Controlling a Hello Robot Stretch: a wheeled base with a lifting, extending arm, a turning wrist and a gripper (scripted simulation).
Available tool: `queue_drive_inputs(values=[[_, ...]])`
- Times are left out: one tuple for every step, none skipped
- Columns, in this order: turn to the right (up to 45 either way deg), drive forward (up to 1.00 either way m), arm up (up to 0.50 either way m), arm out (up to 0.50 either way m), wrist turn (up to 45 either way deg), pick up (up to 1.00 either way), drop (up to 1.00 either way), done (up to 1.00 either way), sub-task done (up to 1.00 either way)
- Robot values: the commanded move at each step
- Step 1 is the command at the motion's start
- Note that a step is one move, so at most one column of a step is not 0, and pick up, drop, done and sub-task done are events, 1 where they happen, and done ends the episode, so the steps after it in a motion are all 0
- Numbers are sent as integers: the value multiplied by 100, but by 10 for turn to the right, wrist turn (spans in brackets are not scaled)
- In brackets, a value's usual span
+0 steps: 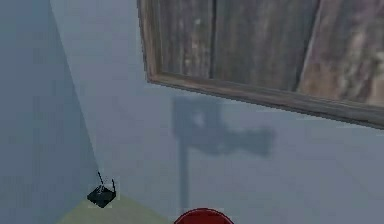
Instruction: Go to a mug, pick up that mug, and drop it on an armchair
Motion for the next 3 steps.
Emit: queue_drive_inputs(values=[[-450, 0, 0, 0, 0, 0, 0, 0, 0], [-450, 0, 0, 0, 0, 0, 0, 0, 0], [-450, 0, 0, 0, 0, 0, 0, 0, 0]])
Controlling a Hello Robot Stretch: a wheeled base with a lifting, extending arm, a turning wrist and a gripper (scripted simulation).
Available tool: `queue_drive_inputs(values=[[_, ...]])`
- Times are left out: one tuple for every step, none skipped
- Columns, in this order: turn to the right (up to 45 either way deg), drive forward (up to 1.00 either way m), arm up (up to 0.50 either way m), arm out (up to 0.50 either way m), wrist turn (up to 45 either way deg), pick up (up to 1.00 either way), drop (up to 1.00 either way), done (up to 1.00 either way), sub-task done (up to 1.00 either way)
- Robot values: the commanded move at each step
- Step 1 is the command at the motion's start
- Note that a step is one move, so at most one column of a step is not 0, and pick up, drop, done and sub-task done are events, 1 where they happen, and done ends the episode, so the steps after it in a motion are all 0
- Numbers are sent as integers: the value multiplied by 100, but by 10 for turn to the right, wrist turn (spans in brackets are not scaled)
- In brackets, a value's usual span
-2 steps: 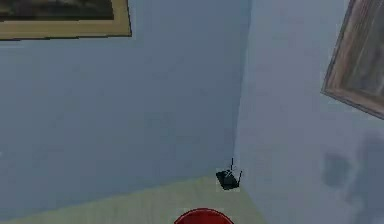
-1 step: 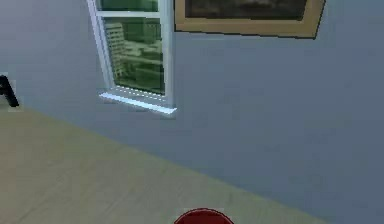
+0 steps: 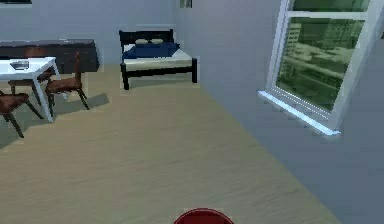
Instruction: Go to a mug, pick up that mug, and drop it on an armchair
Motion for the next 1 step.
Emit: queue_drive_inputs(values=[[-30, 0, 0, 0, 0, 0, 0, 0, 0]])
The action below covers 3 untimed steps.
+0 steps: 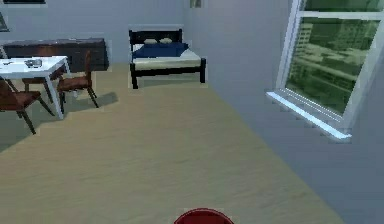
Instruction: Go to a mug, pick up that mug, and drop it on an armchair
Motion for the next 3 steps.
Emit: queue_drive_inputs(values=[[450, 0, 0, 0, 0, 0, 0, 0, 0], [450, 0, 0, 0, 0, 0, 0, 0, 0], [450, 0, 0, 0, 0, 0, 0, 0, 0]])
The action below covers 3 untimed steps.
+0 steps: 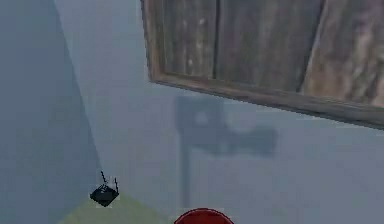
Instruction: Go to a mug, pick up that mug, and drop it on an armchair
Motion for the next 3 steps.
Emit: queue_drive_inputs(values=[[-450, 0, 0, 0, 0, 0, 0, 0, 0], [-450, 0, 0, 0, 0, 0, 0, 0, 0], [-450, 0, 0, 0, 0, 0, 0, 0, 0]])
